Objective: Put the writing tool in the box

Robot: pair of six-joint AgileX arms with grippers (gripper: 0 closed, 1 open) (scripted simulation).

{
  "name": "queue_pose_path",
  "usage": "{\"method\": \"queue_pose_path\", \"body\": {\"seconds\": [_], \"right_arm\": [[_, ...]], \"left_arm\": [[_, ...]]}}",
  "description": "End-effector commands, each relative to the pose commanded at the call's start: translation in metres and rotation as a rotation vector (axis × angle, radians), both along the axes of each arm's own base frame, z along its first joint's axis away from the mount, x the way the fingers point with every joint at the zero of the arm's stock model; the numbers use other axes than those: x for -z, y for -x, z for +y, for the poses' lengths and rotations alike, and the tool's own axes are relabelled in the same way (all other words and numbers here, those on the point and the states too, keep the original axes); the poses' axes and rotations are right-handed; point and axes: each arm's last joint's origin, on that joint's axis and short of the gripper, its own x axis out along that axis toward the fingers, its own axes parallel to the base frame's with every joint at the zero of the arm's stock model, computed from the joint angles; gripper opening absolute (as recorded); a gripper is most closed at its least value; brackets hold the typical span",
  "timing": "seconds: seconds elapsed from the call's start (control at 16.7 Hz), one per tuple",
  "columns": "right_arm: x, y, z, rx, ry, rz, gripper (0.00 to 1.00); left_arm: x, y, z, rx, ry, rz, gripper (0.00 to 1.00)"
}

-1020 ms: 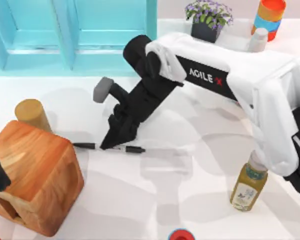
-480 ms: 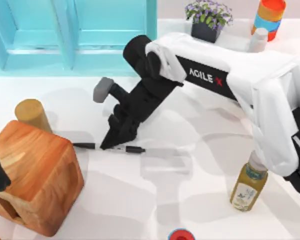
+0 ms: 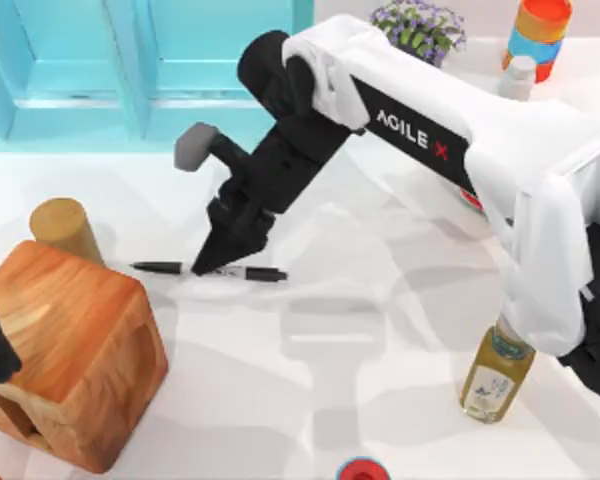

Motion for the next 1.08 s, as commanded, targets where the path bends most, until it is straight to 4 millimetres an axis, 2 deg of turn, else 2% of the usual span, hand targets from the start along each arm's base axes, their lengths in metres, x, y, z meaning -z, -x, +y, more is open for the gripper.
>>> {"method": "queue_pose_path", "body": {"seconds": [0.18,0.3,0.72,0.9,1.08], "right_arm": [[-0.037,0.001,-0.002,-0.001,-0.012,-0.023,0.00],[-0.051,0.001,-0.006,0.009,-0.010,-0.028,0.00],[-0.060,0.000,-0.009,0.026,-0.003,-0.035,0.00],[-0.098,-0.011,-0.040,0.166,0.065,-0.083,0.00],[-0.149,-0.024,-0.100,0.463,0.219,-0.124,0.00]], "left_arm": [[0.000,0.000,0.000,0.000,0.000,0.000,1.00],[0.000,0.000,0.000,0.000,0.000,0.000,1.00],[0.000,0.000,0.000,0.000,0.000,0.000,1.00],[0.000,0.000,0.000,0.000,0.000,0.000,1.00],[0.000,0.000,0.000,0.000,0.000,0.000,1.00]]}}
